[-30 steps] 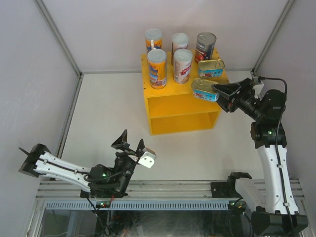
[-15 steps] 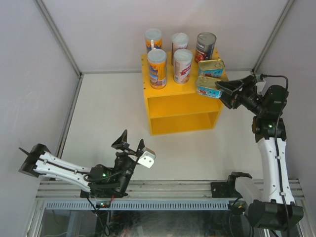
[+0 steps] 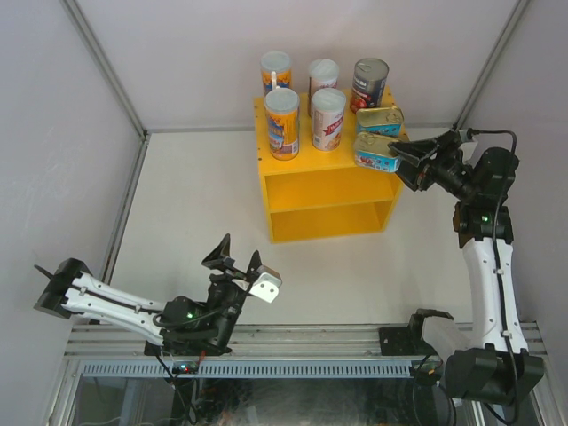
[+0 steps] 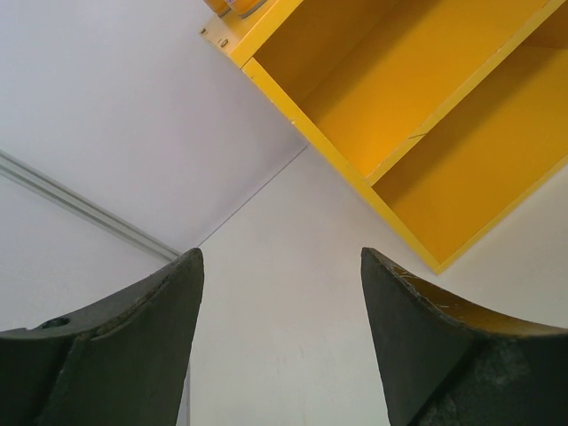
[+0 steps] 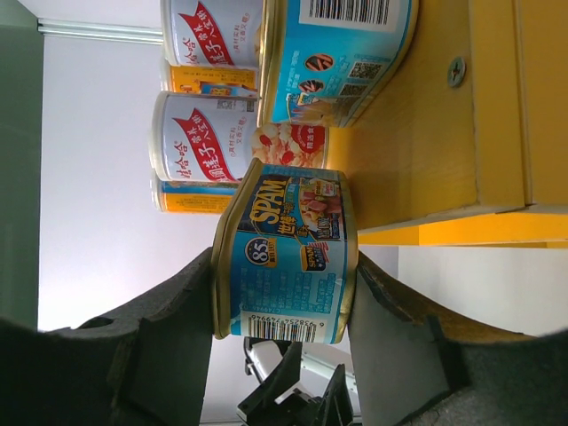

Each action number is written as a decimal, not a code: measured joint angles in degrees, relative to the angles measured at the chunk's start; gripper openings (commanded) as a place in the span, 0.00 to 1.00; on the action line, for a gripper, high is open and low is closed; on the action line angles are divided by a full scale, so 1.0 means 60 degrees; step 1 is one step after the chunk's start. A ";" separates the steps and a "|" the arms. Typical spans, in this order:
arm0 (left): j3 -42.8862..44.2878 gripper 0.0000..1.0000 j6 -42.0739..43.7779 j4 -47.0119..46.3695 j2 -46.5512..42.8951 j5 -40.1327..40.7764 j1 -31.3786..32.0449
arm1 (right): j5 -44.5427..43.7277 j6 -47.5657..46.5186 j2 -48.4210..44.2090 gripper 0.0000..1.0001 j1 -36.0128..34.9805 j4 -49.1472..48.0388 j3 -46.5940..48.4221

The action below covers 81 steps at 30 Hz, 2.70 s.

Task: Place and organize the canned foods onto the counter
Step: Place the canned food on the counter.

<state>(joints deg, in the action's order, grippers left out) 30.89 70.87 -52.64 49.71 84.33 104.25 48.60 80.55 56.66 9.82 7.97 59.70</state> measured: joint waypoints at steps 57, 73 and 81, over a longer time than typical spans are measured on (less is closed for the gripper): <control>0.0015 0.75 -0.0474 0.0000 0.0040 0.0095 0.0047 | 0.0423 -0.1836 0.1129 0.63 0.0601 0.1894 0.1413; 0.0317 0.75 -0.0576 -0.0018 0.0175 0.0259 0.0295 | 0.0248 -0.2361 0.1005 0.67 0.0619 0.2288 0.1632; 0.0321 0.75 -0.0576 -0.0018 0.0277 0.0277 0.0419 | -0.0127 -0.2958 0.0965 0.67 0.0801 0.3359 0.1712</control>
<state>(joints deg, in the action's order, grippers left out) 32.82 67.42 -52.75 51.37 86.00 106.76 47.83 62.81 62.46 14.63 28.12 69.97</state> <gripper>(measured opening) 0.754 0.668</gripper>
